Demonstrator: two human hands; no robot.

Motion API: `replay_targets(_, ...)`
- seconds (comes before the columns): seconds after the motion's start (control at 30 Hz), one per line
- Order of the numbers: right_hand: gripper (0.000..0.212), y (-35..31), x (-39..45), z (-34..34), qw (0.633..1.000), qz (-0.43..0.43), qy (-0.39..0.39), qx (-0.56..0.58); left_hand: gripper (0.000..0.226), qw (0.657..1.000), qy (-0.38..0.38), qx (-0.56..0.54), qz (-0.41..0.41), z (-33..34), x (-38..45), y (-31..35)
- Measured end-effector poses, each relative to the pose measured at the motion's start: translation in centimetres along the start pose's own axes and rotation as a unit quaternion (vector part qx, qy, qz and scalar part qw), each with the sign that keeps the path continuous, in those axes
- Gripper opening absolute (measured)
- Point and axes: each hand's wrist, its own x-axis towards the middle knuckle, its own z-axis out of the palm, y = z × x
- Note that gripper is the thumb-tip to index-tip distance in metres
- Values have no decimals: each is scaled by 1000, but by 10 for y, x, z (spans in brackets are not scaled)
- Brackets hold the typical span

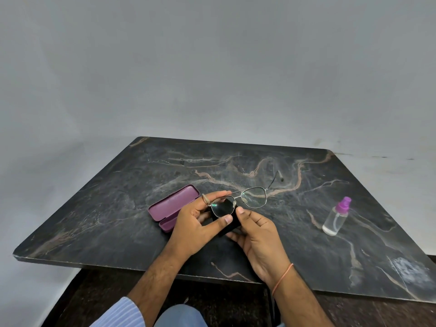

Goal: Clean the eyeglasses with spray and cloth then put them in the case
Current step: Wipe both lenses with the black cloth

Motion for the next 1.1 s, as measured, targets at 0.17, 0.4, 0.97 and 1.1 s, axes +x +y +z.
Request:
replay_targets(0.17, 25, -4, 0, -3, 998, 7, 26, 61, 54, 1000, 10, -15, -8, 1, 1, -1)
replay_targets(0.4, 24, -11, 1, -15, 982, 18, 83, 168, 55, 1000, 16, 5, -9, 0, 0, 0)
replay_targets(0.97, 47, -27, -1, -34, 994, 44, 11, 96, 61, 999, -21, 44, -7, -2, -2, -2)
replay_targets(1.1, 39, -26, 0, -34, 994, 24, 28, 107, 62, 999, -6, 48, -2, 0, -4, -2)
